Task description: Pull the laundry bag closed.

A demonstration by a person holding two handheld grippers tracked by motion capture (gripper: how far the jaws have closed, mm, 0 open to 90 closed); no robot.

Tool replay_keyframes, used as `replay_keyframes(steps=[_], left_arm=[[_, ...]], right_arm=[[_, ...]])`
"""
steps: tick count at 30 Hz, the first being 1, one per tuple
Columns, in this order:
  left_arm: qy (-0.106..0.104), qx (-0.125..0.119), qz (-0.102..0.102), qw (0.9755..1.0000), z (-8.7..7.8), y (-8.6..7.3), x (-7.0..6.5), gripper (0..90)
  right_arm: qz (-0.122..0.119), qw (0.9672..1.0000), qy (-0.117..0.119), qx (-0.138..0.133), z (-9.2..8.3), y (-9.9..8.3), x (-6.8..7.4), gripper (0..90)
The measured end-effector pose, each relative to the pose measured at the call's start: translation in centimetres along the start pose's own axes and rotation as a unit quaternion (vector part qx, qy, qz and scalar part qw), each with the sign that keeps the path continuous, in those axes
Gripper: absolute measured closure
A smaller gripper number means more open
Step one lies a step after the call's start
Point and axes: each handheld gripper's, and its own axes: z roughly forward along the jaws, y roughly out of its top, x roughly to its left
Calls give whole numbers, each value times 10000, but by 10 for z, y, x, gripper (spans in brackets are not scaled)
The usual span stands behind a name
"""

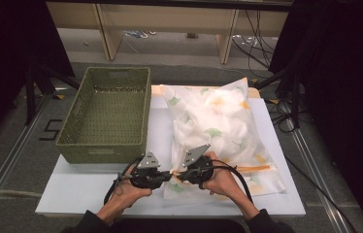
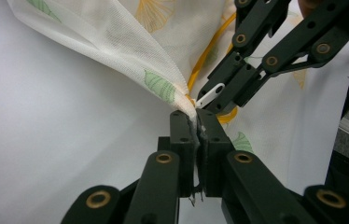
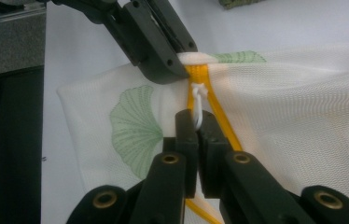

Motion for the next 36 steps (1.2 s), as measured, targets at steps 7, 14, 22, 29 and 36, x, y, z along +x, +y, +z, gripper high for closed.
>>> replay_keyframes(steps=[7, 14, 22, 29, 36], left_arm=[[31, 19, 169, 9999, 1, 0, 1, 851], [-14, 125, 173, 9998, 0, 0, 1, 851], [23, 12, 188, 9998, 1, 0, 1, 850], [48, 15, 172, 9998, 1, 0, 1, 850], [63, 54, 232, 9997, 0, 0, 1, 852]], right_arm=[[3, 10000, 59, 58, 3, -1, -3, 867], [104, 9999, 128, -26, 3, -1, -4, 891], [56, 9999, 121, -62, 2, -1, -5, 900], [302, 9991, 244, -190, 4, -2, -7, 900], [174, 9995, 157, -191, 2, -1, -7, 900]])
